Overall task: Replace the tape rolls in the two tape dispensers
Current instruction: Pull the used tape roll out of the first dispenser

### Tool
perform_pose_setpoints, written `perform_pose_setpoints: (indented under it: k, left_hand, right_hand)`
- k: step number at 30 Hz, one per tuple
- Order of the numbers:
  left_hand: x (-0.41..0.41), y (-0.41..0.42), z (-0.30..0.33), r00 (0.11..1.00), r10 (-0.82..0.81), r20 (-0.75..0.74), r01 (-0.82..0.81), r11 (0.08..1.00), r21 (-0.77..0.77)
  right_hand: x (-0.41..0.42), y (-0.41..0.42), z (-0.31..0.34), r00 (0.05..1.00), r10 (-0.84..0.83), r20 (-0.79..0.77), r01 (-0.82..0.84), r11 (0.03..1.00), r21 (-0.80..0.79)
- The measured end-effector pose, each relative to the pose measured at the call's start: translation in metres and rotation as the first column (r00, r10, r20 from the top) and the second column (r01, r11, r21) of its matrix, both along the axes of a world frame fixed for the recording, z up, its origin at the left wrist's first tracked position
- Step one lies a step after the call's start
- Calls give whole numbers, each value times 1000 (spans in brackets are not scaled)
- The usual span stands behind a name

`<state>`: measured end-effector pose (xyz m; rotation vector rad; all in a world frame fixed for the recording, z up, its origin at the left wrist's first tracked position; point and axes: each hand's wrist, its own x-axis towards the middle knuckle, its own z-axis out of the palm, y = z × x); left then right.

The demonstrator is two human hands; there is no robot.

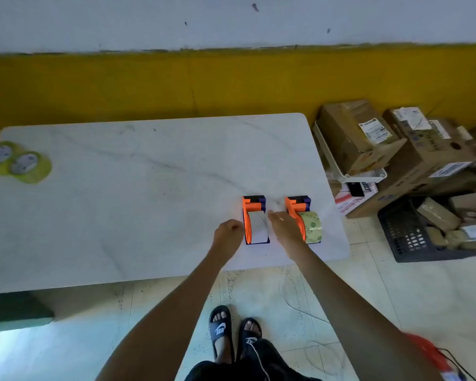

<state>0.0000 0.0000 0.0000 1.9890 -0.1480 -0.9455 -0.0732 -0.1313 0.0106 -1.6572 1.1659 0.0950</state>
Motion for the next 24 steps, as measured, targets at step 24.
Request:
perform_pose_setpoints:
  k: [24]
  left_hand:
    - [11,-21,-15,981,108,-160,-110,994,-2]
  right_hand:
    - [11,-1,-19,992,-127,-4,120,933,339]
